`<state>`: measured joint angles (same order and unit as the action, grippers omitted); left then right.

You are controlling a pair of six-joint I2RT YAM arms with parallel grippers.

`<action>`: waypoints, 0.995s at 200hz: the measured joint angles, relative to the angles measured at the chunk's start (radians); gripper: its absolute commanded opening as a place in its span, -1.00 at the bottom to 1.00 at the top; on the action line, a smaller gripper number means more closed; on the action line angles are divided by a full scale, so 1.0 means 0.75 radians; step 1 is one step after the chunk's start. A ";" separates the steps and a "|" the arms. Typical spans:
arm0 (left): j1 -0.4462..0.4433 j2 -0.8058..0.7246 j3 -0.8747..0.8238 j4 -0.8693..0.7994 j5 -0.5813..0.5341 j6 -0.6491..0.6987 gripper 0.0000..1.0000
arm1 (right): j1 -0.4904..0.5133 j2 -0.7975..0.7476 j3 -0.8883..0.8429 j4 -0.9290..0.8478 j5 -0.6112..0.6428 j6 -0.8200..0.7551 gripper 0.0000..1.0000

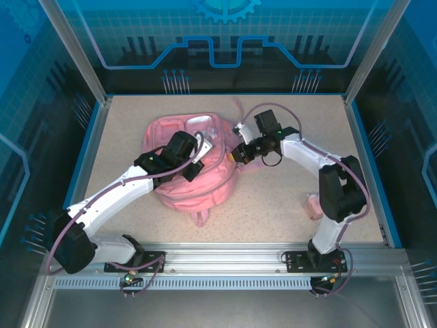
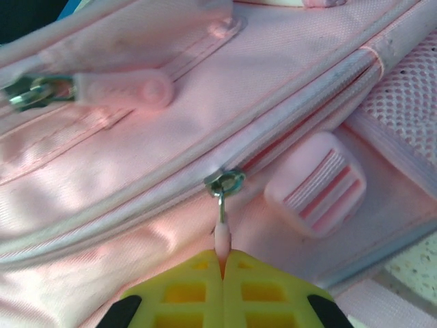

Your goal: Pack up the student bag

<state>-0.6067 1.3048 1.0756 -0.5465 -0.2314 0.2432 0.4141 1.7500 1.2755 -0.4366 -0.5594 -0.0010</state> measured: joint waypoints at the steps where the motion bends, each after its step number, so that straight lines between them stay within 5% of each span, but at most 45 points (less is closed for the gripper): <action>1: 0.000 0.001 0.000 0.001 0.001 -0.002 -1.00 | 0.001 -0.004 -0.003 -0.001 0.001 0.001 -1.00; 66: -0.009 0.110 -0.001 0.145 0.016 -0.203 -1.00 | 0.239 -0.313 -0.250 0.058 0.108 0.121 -1.00; 199: -0.008 0.115 -0.074 0.350 0.138 -0.449 -1.00 | 0.332 -0.358 -0.433 0.381 0.069 0.369 -1.00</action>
<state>-0.6125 1.3914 1.0203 -0.2840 -0.1276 -0.0933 0.6628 1.4815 0.9504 -0.1505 -0.5079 0.2756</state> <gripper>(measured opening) 0.072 0.056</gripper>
